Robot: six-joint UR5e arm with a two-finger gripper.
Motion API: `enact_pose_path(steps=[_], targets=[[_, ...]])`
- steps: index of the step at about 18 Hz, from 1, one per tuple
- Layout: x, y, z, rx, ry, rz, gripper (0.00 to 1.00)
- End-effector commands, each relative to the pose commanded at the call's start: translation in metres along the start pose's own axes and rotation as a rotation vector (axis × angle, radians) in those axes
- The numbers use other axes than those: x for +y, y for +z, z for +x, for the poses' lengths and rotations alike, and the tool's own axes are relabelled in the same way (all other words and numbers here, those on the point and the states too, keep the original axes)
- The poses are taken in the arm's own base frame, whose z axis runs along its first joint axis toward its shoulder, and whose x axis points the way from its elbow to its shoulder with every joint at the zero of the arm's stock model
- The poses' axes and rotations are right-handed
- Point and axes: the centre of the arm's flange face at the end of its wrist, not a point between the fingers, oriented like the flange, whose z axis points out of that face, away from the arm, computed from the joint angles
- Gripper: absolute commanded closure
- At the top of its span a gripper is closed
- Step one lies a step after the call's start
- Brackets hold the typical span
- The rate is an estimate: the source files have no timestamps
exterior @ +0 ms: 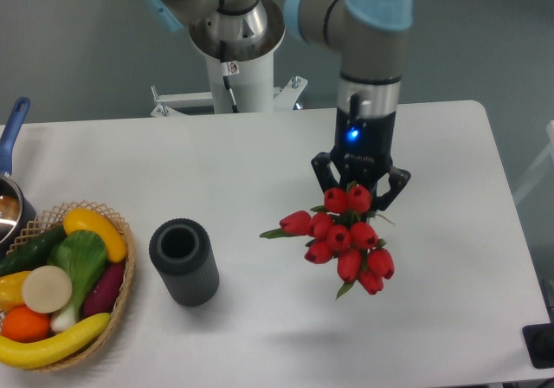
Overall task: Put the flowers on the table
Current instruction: 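Rotate the gripper and lower the tulip bouquet toward the table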
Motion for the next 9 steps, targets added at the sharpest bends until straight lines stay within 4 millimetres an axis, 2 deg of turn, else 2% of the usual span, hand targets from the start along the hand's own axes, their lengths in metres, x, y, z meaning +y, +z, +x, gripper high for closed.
enact_pose_path(steps=[6,9], targets=[[-0.016,0.056,0.013,0.032,0.052,-0.117,0.64],[-0.013,0.093,0.017,0.053,0.069,-0.193,0.64]])
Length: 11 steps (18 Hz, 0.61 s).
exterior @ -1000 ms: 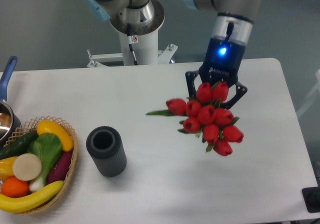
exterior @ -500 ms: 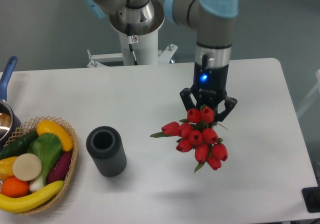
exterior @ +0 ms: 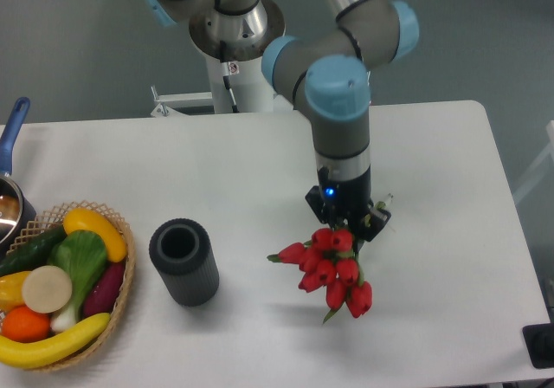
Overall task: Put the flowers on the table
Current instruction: 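Rotate the gripper and lower the tulip bouquet toward the table, then set the tulip bouquet down on the table beside the grey cup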
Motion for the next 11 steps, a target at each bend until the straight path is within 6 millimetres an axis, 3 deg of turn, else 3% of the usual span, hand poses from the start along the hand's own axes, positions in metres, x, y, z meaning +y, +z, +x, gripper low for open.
enact_pose_path(steps=[4,11], targets=[[-0.011,0.031,0.011,0.009,0.036,-0.086,0.64],[-0.026,0.066,0.020,0.046,0.041,-0.099,0.63]])
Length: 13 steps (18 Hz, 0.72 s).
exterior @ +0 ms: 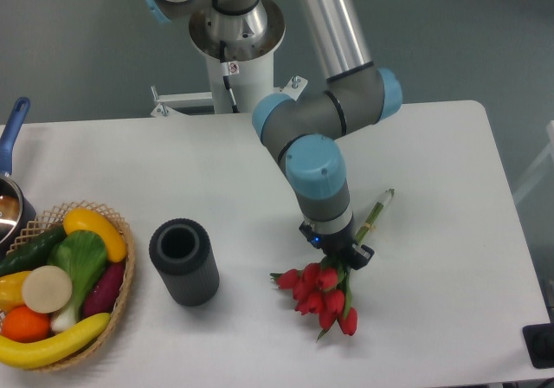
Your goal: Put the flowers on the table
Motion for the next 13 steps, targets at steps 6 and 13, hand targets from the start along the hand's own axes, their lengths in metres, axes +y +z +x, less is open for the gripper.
enact_pose_path(steps=[6,13], targets=[[-0.003,-0.011,-0.010,-0.021,-0.004,0.021,0.06],[0.044,-0.065,-0.050,-0.059,-0.112,0.146,0.00]])
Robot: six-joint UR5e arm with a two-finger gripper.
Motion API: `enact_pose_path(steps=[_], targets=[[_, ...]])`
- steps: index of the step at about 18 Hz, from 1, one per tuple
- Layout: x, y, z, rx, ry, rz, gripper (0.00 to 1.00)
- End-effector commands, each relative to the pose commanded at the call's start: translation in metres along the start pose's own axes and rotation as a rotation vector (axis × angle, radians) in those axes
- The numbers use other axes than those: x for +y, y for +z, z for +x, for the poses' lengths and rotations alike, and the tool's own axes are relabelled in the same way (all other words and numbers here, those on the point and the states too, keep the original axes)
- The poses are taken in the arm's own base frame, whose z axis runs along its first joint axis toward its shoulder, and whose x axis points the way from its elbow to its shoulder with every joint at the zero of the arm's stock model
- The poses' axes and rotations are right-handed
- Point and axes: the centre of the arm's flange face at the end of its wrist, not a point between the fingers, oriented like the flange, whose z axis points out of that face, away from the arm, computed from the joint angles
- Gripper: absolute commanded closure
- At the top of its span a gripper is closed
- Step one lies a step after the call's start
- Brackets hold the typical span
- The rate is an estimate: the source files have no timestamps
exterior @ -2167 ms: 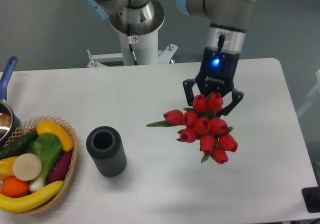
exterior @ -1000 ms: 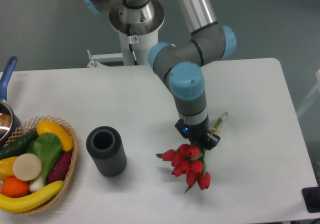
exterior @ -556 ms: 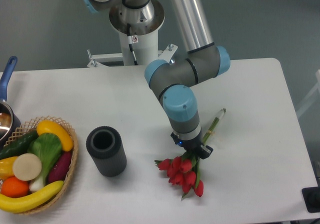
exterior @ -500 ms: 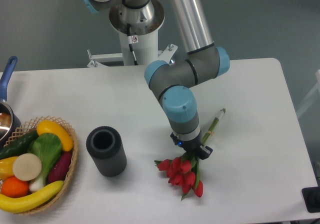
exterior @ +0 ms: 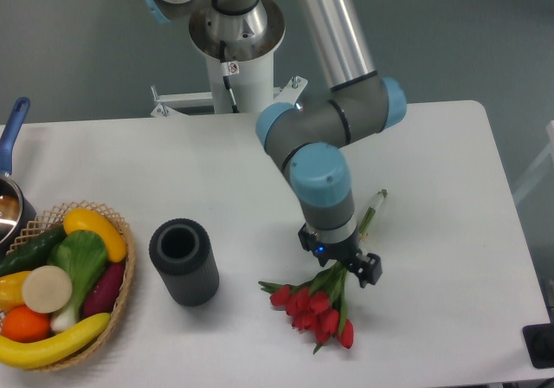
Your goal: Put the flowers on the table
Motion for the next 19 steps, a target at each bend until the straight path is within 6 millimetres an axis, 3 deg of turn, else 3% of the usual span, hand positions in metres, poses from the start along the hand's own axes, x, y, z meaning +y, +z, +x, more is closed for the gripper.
enact_pose_path(steps=[2,5,7,9,10,13,19], targets=[[0.017,-0.016,-0.015,0.001,-0.025,0.036,0.00],[0.039,-0.020,-0.022,0.011,0.027,0.024,0.00],[0.066,-0.031,-0.026,0.008,0.114,0.018,0.00],[0.095,-0.029,-0.027,0.032,0.206,0.040,0.00],[0.119,-0.033,-0.032,0.030,0.272,0.045,0.00],[0.148,-0.039,-0.037,0.045,0.343,0.040,0.00],[0.153,-0.045,-0.038,0.058,0.364,0.067,0.00]])
